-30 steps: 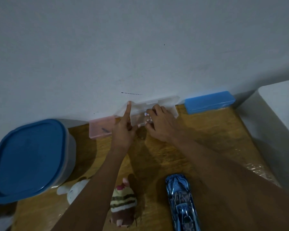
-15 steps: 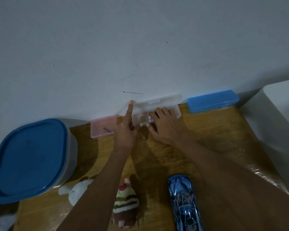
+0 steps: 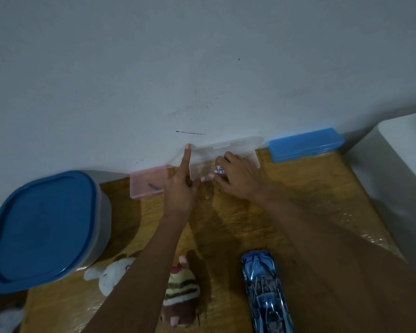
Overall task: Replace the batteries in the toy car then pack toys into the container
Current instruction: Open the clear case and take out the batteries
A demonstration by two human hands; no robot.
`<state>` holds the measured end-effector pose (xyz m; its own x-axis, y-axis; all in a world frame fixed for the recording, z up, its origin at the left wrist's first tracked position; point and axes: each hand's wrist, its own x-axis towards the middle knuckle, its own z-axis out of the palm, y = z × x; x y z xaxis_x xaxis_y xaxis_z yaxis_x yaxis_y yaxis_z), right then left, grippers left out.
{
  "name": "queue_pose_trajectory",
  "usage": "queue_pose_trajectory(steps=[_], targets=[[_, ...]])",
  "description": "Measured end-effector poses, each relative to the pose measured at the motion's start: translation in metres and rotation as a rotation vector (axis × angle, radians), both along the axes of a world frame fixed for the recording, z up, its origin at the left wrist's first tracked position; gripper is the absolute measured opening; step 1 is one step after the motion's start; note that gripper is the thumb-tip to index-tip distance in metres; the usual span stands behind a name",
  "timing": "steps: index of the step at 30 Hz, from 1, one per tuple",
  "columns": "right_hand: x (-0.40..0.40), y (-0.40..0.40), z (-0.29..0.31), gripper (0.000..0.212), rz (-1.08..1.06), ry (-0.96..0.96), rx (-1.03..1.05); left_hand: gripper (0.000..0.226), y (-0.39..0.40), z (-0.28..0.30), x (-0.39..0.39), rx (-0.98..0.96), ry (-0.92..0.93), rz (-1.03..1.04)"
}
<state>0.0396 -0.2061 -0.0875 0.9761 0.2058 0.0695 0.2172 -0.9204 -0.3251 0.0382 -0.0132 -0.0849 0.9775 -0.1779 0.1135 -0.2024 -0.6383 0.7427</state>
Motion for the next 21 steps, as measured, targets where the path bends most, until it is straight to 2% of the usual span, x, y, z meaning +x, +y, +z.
queue_pose_trajectory(steps=[7,14,17,21], targets=[[0.000,-0.009,0.015,0.030,0.005,-0.042,0.093,0.102,0.001,-0.004,0.001,0.000,0.014,-0.009],[-0.026,-0.017,0.016,0.016,0.149,-0.232,-0.093,0.097,-0.002,0.001,-0.001,0.023,0.005,0.012],[-0.046,-0.023,0.006,0.018,0.139,-0.210,-0.159,0.097,-0.001,0.000,0.000,0.050,0.008,0.010],[-0.060,-0.026,-0.009,0.021,0.076,-0.166,-0.125,0.099,-0.001,-0.002,0.001,0.074,-0.015,0.012]])
